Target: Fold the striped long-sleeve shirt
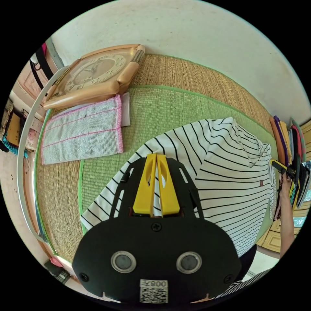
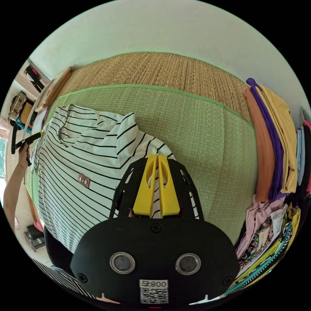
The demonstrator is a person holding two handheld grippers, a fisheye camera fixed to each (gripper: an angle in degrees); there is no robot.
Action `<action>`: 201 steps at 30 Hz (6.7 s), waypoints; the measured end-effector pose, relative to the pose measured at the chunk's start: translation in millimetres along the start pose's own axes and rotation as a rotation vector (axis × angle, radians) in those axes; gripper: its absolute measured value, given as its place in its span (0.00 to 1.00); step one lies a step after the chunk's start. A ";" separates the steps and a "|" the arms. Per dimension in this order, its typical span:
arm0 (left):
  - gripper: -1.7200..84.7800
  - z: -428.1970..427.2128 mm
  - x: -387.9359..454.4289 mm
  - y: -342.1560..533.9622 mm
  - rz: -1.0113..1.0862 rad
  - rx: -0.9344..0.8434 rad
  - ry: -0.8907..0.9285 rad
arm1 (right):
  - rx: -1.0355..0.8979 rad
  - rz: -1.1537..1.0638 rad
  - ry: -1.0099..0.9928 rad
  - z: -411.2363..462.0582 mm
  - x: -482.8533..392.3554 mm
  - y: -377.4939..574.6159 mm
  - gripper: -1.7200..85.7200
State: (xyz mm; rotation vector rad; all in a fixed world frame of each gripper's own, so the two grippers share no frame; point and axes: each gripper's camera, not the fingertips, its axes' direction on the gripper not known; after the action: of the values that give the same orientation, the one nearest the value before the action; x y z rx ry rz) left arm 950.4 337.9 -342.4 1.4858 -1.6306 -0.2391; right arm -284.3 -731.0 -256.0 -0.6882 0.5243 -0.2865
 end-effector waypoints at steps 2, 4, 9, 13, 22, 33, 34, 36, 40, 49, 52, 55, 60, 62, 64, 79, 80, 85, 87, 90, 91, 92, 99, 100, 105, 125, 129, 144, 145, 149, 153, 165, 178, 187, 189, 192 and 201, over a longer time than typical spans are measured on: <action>0.02 -1.2 1.8 -9.3 -0.009 -0.002 -0.005 | -0.008 0.029 -0.019 0.1 5.6 -13.9 0.02; 0.02 -4.2 0.5 -13.6 -0.028 0.010 -0.013 | -0.007 0.054 -0.049 0.1 12.8 -16.3 0.02; 0.02 -7.5 -14.4 -5.1 -0.042 0.032 0.021 | 0.031 0.083 -0.083 -3.5 27.4 10.3 0.02; 0.02 -11.7 -30.5 4.7 -0.096 0.040 0.003 | 0.064 0.148 -0.158 -6.2 49.2 44.5 0.02; 0.09 -41.3 26.0 2.8 0.127 0.152 0.264 | 0.288 0.181 -0.313 -56.1 37.1 70.6 0.07; 0.10 -3.4 182.2 -30.2 0.420 0.100 0.509 | 0.148 -0.168 -0.081 -18.3 -112.2 -45.6 0.11; 0.10 -1.5 187.8 -30.4 0.430 0.099 0.519 | 0.120 -0.189 -0.060 -8.3 -119.9 -52.0 0.11; 0.11 5.1 207.5 -31.7 0.473 0.093 0.533 | 0.091 -0.215 -0.038 4.3 -128.6 -57.2 0.11; 0.11 11.4 226.4 -35.1 0.518 0.087 0.526 | 0.097 -0.223 0.022 17.7 -136.0 -57.7 0.09; 0.10 14.3 235.6 -45.2 0.552 0.078 0.493 | 0.180 -0.157 -0.080 -7.9 -108.2 -61.0 0.06; 0.09 13.2 229.4 -47.8 0.534 0.081 0.496 | 0.200 -0.120 -0.154 -18.5 -91.6 -67.5 0.05; 0.09 11.8 220.6 -48.6 0.512 0.087 0.504 | 0.200 -0.075 -0.215 -18.7 -78.4 -76.7 0.05; 0.09 3.6 196.4 -43.8 0.479 0.101 0.525 | 0.118 -0.004 -0.290 12.8 -58.7 -94.6 0.05; 0.10 -3.1 181.0 -41.4 0.459 0.118 0.526 | 0.083 0.015 -0.356 25.7 -49.2 -95.1 0.07; 0.10 -11.1 159.7 -39.6 0.428 0.145 0.519 | 0.123 0.008 -0.394 18.8 -42.7 -84.6 0.07; 0.03 -13.9 22.0 -46.0 0.148 0.149 0.293 | 0.133 0.092 -0.213 38.9 29.4 8.5 0.02; 0.03 -16.1 20.7 -46.2 0.145 0.149 0.275 | 0.134 0.111 -0.233 40.3 33.3 6.4 0.02; 0.03 -22.0 8.8 -41.3 0.111 0.150 0.285 | 0.138 0.137 -0.273 42.9 42.0 5.6 0.02; 0.03 -27.5 1.6 -32.0 0.092 0.149 0.313 | 0.134 0.129 -0.269 39.5 42.1 11.9 0.02; 0.04 -47.7 -7.9 -7.0 0.114 0.187 0.331 | 0.192 0.099 -0.251 16.5 44.5 38.9 0.02; 0.04 -52.5 -10.6 -0.5 0.124 0.192 0.341 | 0.211 0.090 -0.252 4.5 47.9 55.7 0.02; 0.04 -63.2 -18.0 14.9 0.143 0.204 0.355 | 0.241 0.090 -0.255 -8.1 51.9 77.9 0.02; 0.04 -109.3 -106.6 116.3 0.007 0.207 0.160 | 0.153 0.171 -0.172 -10.3 65.8 206.9 0.02; 0.04 -109.1 -114.7 122.1 -0.012 0.194 0.143 | 0.116 0.197 -0.159 -0.8 69.9 218.0 0.02; 0.02 -105.5 -165.7 158.9 -0.145 0.125 0.101 | 0.123 0.287 -0.230 8.3 87.9 237.4 0.02; 0.02 -153.9 -123.1 159.3 0.045 0.137 0.177 | 0.138 0.075 -0.223 2.8 7.9 189.3 0.02; 0.02 -136.1 -141.9 154.2 -0.016 0.095 0.152 | 0.104 0.062 -0.166 27.1 4.8 181.2 0.02; 0.09 -201.5 -214.9 303.7 -0.026 0.061 0.468 | 0.091 0.132 -0.299 -16.8 25.9 268.7 0.06; 0.10 -203.7 -217.1 316.5 -0.026 0.043 0.473 | 0.069 0.150 -0.329 -19.7 27.7 290.1 0.07; 0.12 -222.0 -229.7 403.5 -0.032 -0.068 0.454 | 0.015 0.227 -0.435 -28.3 30.4 366.9 0.08; 0.12 -238.0 -243.0 464.3 -0.077 -0.124 0.435 | -0.050 0.279 -0.482 -25.3 25.5 417.2 0.08; 0.05 -267.4 -246.1 493.3 -0.001 -0.188 0.239 | -0.138 0.273 -0.485 -26.0 -12.4 470.6 0.11; 0.03 -310.4 -303.5 551.4 -0.148 -0.128 0.392 | -0.243 0.245 -0.413 -6.5 -49.6 478.5 0.12; 0.03 -333.7 -313.8 561.1 -0.141 -0.126 0.430 | -0.296 0.192 -0.344 -12.6 -45.4 464.8 0.03; 0.03 -344.1 -317.6 566.8 -0.143 -0.112 0.456 | -0.285 0.190 -0.332 -21.5 -38.5 463.9 0.03; 0.03 -355.1 -323.1 575.7 -0.156 -0.095 0.494 | -0.255 0.191 -0.347 -35.1 -25.7 464.5 0.03; 0.03 -372.4 -328.4 576.1 -0.162 -0.106 0.483 | -0.304 0.205 -0.489 3.8 -43.0 478.2 0.11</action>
State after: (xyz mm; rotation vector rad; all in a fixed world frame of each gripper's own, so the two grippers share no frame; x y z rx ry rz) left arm 768.7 927.8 101.8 1.4582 -1.0992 -0.0468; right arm -279.7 -356.8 -556.8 -0.9564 0.1655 0.1595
